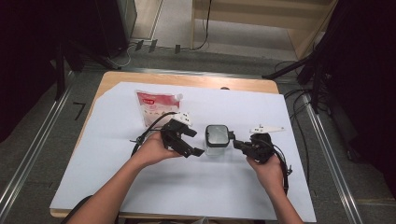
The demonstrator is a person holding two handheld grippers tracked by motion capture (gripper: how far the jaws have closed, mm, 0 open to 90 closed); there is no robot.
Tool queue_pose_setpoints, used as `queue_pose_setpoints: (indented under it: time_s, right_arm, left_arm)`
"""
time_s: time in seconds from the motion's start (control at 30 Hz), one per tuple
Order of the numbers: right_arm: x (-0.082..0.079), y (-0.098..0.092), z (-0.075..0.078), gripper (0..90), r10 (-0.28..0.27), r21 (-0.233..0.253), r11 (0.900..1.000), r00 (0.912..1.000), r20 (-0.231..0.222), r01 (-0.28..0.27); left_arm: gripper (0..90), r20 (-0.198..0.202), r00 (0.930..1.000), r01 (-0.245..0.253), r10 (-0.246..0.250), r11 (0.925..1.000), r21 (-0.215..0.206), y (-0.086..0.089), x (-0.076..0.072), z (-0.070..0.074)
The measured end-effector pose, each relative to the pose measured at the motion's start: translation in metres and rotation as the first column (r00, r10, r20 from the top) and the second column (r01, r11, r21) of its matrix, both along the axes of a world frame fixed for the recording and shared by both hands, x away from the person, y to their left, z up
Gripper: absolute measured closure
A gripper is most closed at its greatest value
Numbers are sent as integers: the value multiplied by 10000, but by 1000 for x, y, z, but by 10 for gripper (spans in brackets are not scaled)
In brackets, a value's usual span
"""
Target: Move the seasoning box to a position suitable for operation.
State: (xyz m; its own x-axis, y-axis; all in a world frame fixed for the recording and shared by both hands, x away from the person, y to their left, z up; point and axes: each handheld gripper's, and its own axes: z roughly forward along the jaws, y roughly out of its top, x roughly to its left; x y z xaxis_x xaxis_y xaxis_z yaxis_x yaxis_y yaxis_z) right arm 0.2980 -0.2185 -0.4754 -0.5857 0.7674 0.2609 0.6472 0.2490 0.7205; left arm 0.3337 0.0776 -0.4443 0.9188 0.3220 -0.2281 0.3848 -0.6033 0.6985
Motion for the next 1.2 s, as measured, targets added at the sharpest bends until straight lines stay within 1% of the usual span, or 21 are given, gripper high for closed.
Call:
queue_pose_setpoints:
  time_s: [0.1,0.13,0.23,0.27,0.33,0.43,0.53,0.57,0.6,0.67,0.73,0.77,0.8,0.83,0.87,0.9,0.97,1.0,1.07,1.13,1.2]
  right_arm:
    - [2,-2,9,900,119,-65,9999,9999,109,-119]
    - [3,-3,11,900,150,-120,9998,9997,212,-147]
    - [6,-5,14,900,108,-151,9998,9997,207,-105]
    - [13,-8,15,900,2,-185,9998,9998,210,2]
    - [18,-10,15,900,-86,-220,9997,9997,225,91]
    - [29,-12,13,900,-194,-298,9994,9997,140,198]
    - [33,-14,9,900,-280,-177,9994,9996,50,281]
    - [33,-13,7,900,-330,-195,9993,9994,-52,329]
    - [34,-14,6,900,-285,-281,9992,9996,4,285]
    - [33,-14,5,900,-322,-217,9993,9994,-98,319]
    - [33,-13,5,900,-325,-144,9994,9994,-146,323]
    - [33,-13,4,900,-274,-177,9995,9996,-98,272]
    - [32,-12,4,900,-237,-215,9995,9997,-82,235]
    - [32,-11,4,900,-234,-224,9995,9997,-65,232]
    - [32,-10,4,900,-184,-230,9996,9998,-83,182]
    - [31,-9,4,900,-191,-260,9995,9997,-136,187]
    - [29,-6,3,900,-138,-348,9993,9999,-97,135]
    - [28,-5,3,900,-137,-351,9993,9998,-112,133]
    - [27,-3,2,900,-178,-489,9986,9998,-46,175]
    - [27,-4,1,900,-150,-443,9989,9999,-62,147]
    - [27,-4,1,900,-205,-389,9990,9998,-33,204]
  left_arm:
    - [160,-141,9999,-28,26,9999,-116,-2,6,1]
    - [160,-205,9998,-9,7,10000,-87,-3,9,1]
    - [155,-193,9997,131,-132,9999,-29,-4,13,0]
    - [151,-321,9994,146,-147,9999,-25,-6,17,0]
    - [151,-368,9990,272,-271,9996,24,-9,22,1]
    - [146,-276,9988,388,-393,9991,-166,-11,26,4]
    - [146,157,9988,454,-455,9989,102,-13,27,5]
    - [146,271,9985,475,-479,9988,123,-12,27,5]
    - [145,327,9987,384,-389,9992,141,-12,27,4]
    - [140,238,9989,407,-410,9991,115,-11,29,2]
    - [121,-280,9979,590,-590,9983,-27,-12,30,0]
    - [97,-280,9979,590,-590,9983,-27,-12,30,0]
    - [77,-164,9983,553,-551,9983,163,-14,30,-3]
    - [67,-121,9987,499,-497,9986,201,-16,29,-5]
    - [38,135,9990,420,-426,9983,392,-18,28,-5]
    - [29,204,9989,419,-428,9983,411,-19,27,-7]
    - [29,158,9986,507,-514,9980,372,-22,27,-10]
    - [29,79,9982,583,-587,9973,449,-23,27,-11]
    - [29,123,9981,603,-610,9968,532,-28,27,-14]
    - [29,174,9983,554,-565,9970,545,-30,28,-17]
    - [35,58,9980,622,-626,9965,550,-32,30,-20]
